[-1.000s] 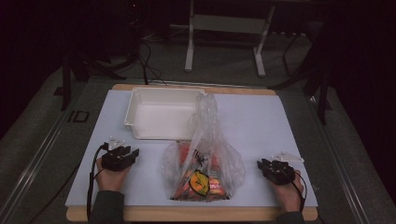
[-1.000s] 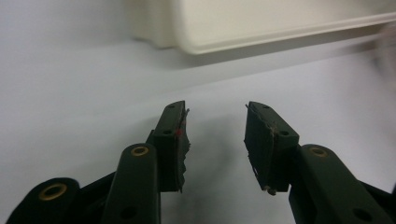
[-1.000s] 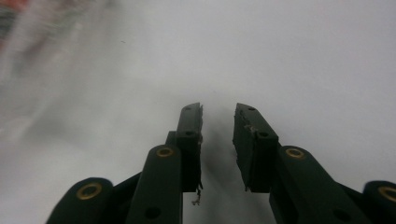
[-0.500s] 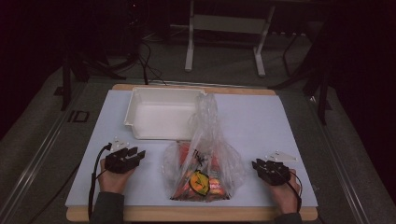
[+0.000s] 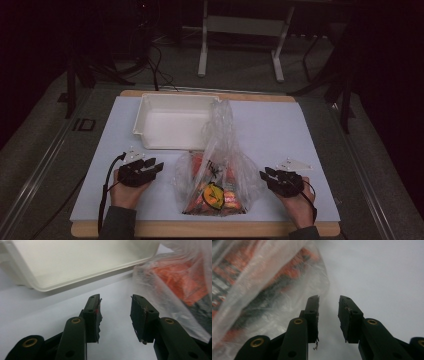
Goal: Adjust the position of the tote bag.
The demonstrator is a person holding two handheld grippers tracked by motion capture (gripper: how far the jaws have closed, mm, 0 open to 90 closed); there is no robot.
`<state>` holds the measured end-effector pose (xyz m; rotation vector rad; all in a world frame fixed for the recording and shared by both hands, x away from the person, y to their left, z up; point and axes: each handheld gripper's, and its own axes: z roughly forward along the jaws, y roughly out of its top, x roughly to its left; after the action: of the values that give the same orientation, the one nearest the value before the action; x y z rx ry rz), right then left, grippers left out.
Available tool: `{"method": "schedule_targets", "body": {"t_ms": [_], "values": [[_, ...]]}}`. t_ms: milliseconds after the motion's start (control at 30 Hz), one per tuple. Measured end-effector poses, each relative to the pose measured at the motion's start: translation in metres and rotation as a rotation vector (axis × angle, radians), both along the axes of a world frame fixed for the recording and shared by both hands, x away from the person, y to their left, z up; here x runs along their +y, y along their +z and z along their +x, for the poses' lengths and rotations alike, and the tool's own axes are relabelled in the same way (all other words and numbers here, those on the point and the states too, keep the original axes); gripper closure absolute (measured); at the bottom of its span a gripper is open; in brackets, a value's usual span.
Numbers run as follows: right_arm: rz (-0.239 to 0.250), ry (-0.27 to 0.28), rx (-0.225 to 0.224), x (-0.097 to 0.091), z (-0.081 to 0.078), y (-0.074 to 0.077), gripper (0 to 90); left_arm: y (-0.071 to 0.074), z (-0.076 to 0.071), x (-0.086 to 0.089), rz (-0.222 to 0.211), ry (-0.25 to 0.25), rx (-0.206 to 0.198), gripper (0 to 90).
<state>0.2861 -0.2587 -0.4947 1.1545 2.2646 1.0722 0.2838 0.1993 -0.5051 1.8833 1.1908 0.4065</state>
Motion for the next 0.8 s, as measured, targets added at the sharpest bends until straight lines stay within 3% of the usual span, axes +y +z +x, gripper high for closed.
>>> {"method": "schedule_targets", "body": {"t_ms": [200,367,567,800], "values": [[0.001,0.026,0.004,0.009,0.004,0.007,67.1,0.005,-0.002,-0.007,0.004,-0.035,-0.008,60.0],[0.062,0.072,0.028,0.017,0.008,0.014,64.9,0.011,-0.002,-0.015,-0.003,-0.070,-0.004,60.1],[0.066,0.098,0.025,0.026,0.013,0.024,63.2,0.018,-0.001,-0.023,-0.009,-0.106,-0.008,60.6],[0.084,0.104,0.031,0.039,0.022,0.028,56.2,0.021,0.005,-0.042,0.021,-0.140,-0.009,58.4]]}}
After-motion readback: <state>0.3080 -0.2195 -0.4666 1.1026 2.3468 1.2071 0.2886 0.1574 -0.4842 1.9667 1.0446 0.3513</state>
